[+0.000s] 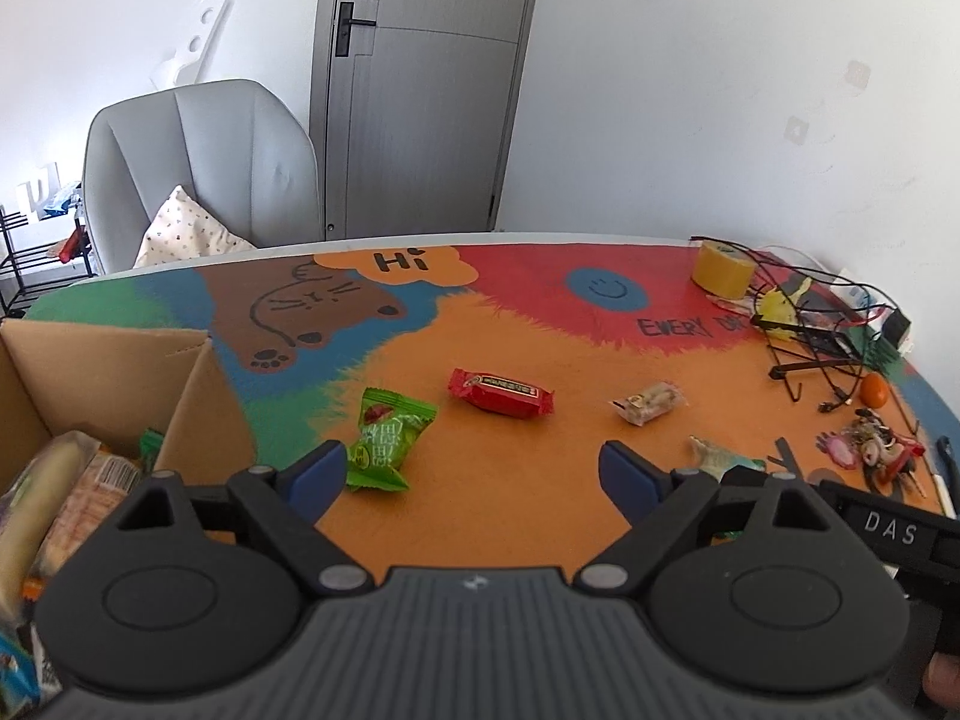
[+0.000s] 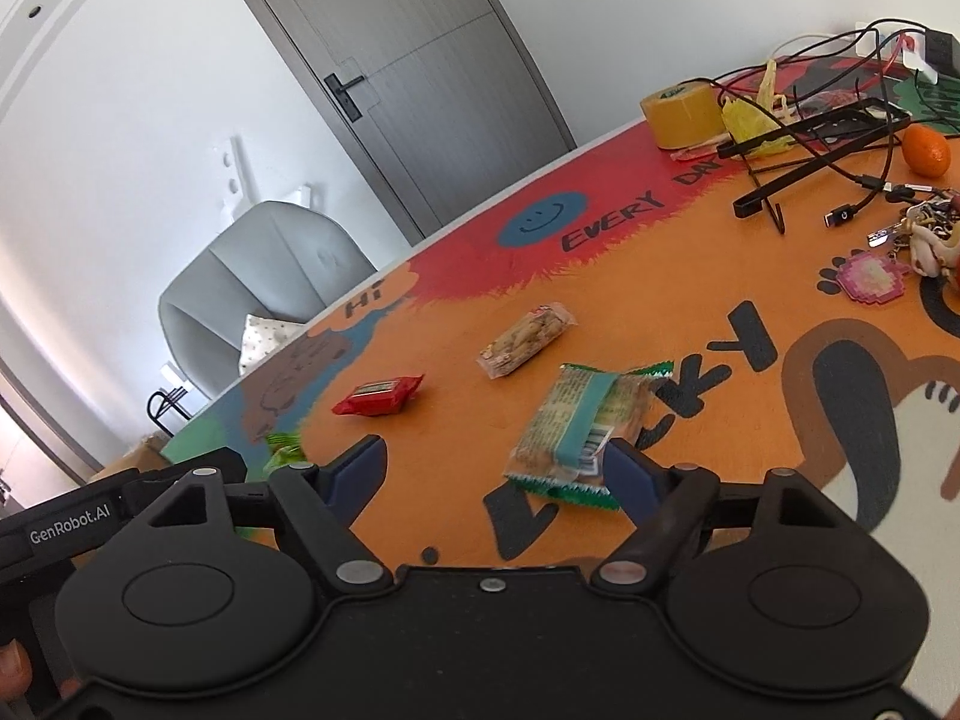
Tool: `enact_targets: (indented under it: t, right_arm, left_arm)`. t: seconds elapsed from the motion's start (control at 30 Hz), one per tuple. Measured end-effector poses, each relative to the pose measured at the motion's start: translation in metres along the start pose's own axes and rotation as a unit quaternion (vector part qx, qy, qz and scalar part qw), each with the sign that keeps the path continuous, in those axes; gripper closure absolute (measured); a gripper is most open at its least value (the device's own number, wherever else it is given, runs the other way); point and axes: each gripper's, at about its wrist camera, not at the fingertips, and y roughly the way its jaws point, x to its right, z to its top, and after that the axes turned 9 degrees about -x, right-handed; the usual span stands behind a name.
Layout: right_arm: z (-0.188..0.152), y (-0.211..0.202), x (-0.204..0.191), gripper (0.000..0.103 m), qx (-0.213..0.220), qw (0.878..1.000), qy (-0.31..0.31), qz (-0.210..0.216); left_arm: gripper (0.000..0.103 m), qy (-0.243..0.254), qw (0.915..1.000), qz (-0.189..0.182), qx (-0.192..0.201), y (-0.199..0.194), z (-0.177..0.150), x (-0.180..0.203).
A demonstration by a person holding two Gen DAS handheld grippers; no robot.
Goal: Organize snacks
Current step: 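Grasp the green snack bag with left tool while right tool grasps the striped biscuit pack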
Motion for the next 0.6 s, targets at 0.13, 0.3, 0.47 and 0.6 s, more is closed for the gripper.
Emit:
enact_targets:
  t: [0.13,0.3,0.47,0.6]
  right_arm:
    - [0.006,0.013,0.005,0.027,-0.009,1.0,-0.003,-0.009]
    - [0.012,0.028,0.009,0.029,-0.02,1.0,-0.01,-0.017]
    - [0.017,0.041,0.015,0.035,-0.018,0.999,-0.01,-0.026]
    - [0.02,0.047,0.012,0.035,-0.015,0.999,-0.029,-0.033]
  left_arm:
    - [0.015,-0.001,0.9999,0.009,-0.009,0.016,0.005,0.002]
    - [0.02,0.002,0.9995,0.025,-0.02,0.039,0.009,0.004]
    - [0.024,0.0,0.999,0.037,-0.026,0.061,0.013,0.004]
    - [0.028,0.0,0.9982,0.053,-0.028,0.073,0.016,0.003]
